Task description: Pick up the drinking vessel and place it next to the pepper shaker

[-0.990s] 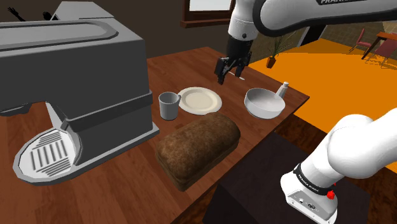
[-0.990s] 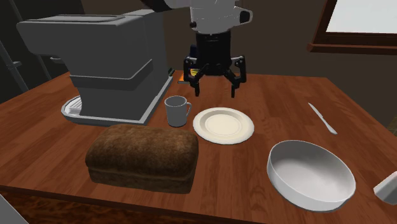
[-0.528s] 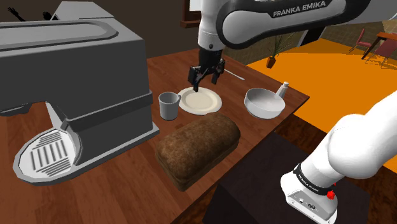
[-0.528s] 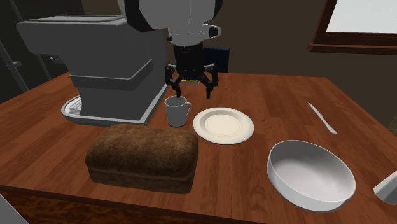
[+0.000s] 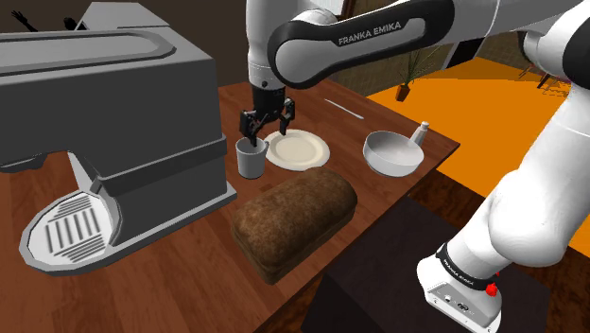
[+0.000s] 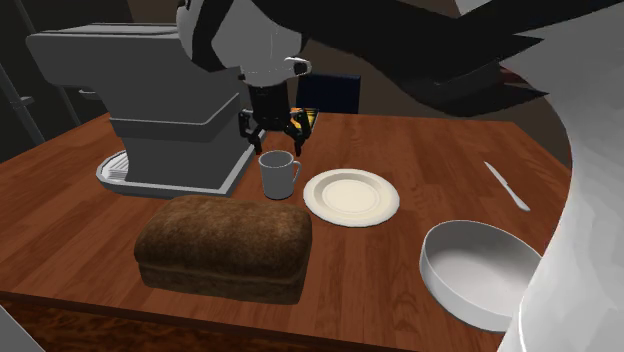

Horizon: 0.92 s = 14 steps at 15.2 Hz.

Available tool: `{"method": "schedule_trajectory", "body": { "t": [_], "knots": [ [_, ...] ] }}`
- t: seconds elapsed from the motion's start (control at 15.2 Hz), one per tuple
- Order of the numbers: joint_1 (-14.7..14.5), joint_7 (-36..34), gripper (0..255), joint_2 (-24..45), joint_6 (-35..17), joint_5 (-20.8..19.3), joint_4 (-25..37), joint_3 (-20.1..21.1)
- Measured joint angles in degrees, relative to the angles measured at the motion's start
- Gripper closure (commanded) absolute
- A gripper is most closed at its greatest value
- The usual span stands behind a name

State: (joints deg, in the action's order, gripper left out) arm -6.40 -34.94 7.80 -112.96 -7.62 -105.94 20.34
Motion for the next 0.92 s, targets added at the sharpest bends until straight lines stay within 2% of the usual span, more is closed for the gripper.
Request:
{"method": "schedule_trajectory", "body": {
  "t": [0.4, 0.92],
  "knots": [
    [-4.1, -4.9, 0, 14.1, 1.9, -4.6, 14.2, 0.3],
    [-4.8, -6.0, 0, 17.6, -2.1, -5.9, 13.3, -0.2]
  ]
}}
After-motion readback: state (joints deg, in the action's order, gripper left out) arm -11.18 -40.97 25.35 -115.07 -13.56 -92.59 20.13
